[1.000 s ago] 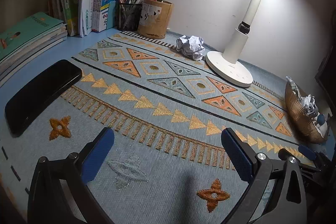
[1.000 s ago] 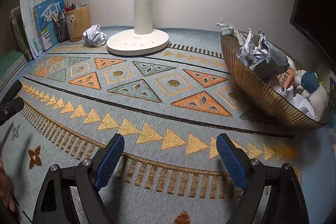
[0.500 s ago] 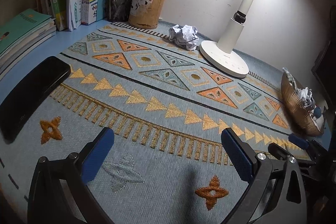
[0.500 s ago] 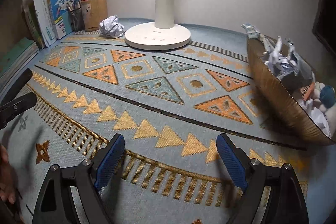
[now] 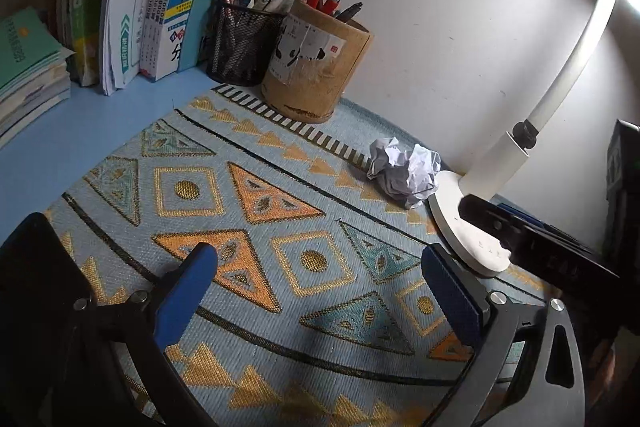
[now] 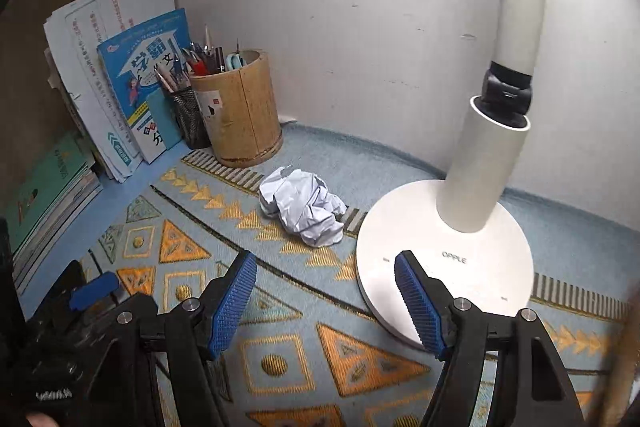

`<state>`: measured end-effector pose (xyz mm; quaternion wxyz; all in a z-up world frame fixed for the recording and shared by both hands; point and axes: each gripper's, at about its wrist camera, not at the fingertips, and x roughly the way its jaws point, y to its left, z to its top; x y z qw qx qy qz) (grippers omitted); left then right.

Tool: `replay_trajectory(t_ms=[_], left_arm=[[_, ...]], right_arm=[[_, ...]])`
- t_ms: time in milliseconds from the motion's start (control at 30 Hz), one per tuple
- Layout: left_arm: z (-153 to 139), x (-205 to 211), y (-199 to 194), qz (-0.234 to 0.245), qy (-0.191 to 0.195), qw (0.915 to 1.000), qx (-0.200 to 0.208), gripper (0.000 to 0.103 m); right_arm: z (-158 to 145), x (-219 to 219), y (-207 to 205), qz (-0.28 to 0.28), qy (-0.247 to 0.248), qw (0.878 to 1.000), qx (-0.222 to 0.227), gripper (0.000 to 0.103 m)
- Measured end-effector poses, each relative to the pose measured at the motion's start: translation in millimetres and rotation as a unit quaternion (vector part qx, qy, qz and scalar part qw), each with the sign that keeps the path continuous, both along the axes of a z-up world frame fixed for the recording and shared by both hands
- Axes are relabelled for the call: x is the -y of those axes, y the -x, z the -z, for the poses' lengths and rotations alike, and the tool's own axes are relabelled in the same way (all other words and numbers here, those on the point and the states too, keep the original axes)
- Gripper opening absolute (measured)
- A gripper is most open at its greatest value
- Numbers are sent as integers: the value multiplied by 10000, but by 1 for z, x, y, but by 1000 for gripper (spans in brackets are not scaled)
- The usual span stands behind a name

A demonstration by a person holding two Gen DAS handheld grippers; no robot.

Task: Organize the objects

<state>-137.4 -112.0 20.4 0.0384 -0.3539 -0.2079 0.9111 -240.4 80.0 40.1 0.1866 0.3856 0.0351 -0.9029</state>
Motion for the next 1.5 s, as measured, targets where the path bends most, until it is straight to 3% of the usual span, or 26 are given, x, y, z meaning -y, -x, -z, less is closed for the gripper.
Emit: replay_trajectory(t_ms=[67, 200, 233, 267, 300, 433, 533, 633, 833, 933, 1033, 1133, 1267, 1367, 1500], left_arm=[[-7, 2, -5, 9, -28, 9996, -266, 102], [-9, -12, -9, -10, 435, 9986, -298, 102], [-11, -17, -10, 44, 598, 9977, -330, 102], [-12, -23, -12, 67, 812, 9960, -373, 102], [-14, -28, -14, 91, 1017, 9938, -431, 102], [-18, -40, -23, 145, 1470, 9872, -595, 102], [-20, -37, -31, 276, 1202, 9898, -708, 103], [-18, -44, -43, 317, 1055, 9926, -504, 102], [-14, -86, -100, 934, 671, 9928, -343, 102], [-11, -107, -119, 1118, 486, 9923, -202, 102], [-9, -122, -125, 1124, 470, 9924, -185, 102], [-4, -130, -126, 963, 836, 9918, -131, 102], [-1, -117, -123, 836, 540, 9950, -43, 102], [2, -106, -120, 596, 299, 9978, 39, 102], [1, -108, -121, 496, 395, 9980, 4, 102]], right_arm=[[9, 8, 21, -84, 128, 9998, 153, 71], [26, 34, 50, -123, 88, 9992, 376, 71], [29, 38, 54, -64, -26, 9993, 373, 68], [31, 40, 56, -62, -53, 9992, 397, 50], [32, 39, 56, -79, -22, 9989, 468, 40], [14, 12, 26, -161, 431, 9976, 521, 40], [-7, -21, -12, -99, 636, 9968, 466, 40], [-21, -60, -59, -37, 910, 9944, 529, 40], [-14, -115, -165, 141, 590, 9970, 482, 41], [-4, -135, -200, 361, 491, 9969, 505, 41], [11, -155, -214, 534, 494, 9958, 556, 42], [22, -164, -220, 455, 484, 9961, 575, 42], [35, -173, -228, 466, 627, 9948, 654, 65], [30, -179, -230, 527, 791, 9942, 501, 68], [31, -179, -228, 545, 866, 9932, 558, 75]])
